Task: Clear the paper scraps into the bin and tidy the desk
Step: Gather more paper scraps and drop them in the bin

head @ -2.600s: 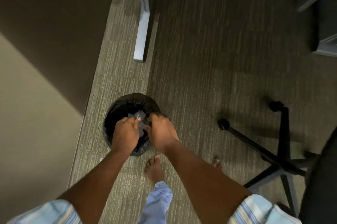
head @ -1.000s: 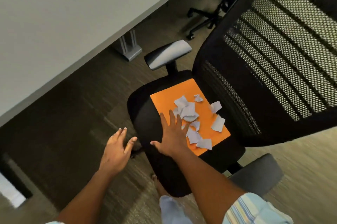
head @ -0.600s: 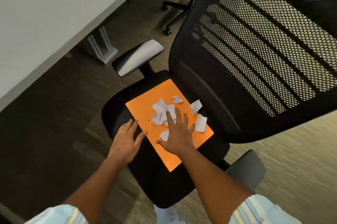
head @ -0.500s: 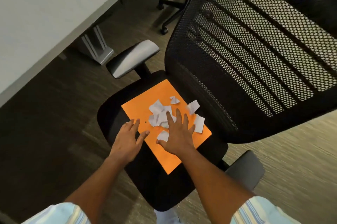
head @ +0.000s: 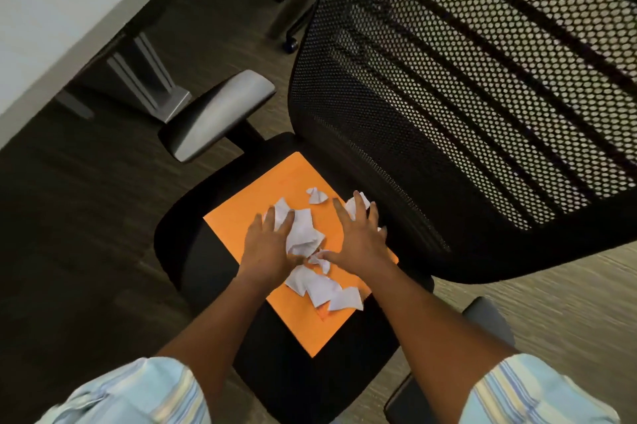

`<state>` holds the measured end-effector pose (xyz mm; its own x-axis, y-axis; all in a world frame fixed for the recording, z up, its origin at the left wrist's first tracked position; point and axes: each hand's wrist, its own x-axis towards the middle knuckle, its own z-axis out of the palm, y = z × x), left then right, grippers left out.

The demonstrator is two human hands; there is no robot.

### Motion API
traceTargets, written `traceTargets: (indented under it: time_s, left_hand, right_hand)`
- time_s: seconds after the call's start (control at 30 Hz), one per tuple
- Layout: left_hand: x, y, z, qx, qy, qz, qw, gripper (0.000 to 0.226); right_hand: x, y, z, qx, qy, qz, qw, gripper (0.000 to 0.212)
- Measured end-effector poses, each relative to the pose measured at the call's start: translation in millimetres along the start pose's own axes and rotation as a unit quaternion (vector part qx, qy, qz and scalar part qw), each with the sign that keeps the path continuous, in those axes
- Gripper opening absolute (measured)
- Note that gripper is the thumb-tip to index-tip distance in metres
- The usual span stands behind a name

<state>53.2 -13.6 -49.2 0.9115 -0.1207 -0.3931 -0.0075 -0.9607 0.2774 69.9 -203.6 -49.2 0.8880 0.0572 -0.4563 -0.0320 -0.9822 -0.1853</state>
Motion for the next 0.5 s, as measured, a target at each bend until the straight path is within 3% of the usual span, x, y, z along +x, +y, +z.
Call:
traceTargets:
  time_s: [0.33, 0.5]
  left_hand:
    - [31.5, 2.6, 28.6, 0.055, -0.027, -0.005, 0.998, 0.105]
    - [37.7, -9.0, 35.0, 0.024, -0.035, 0.005, 0.999, 0.077]
  right_hand:
    - [48.0, 17.9, -3.2, -0.054, -0.074, -0.090, 0.992, 0.132]
    - [57.7, 6.8, 2.4, -0.028, -0.101, -0.131, 0.986, 0.136]
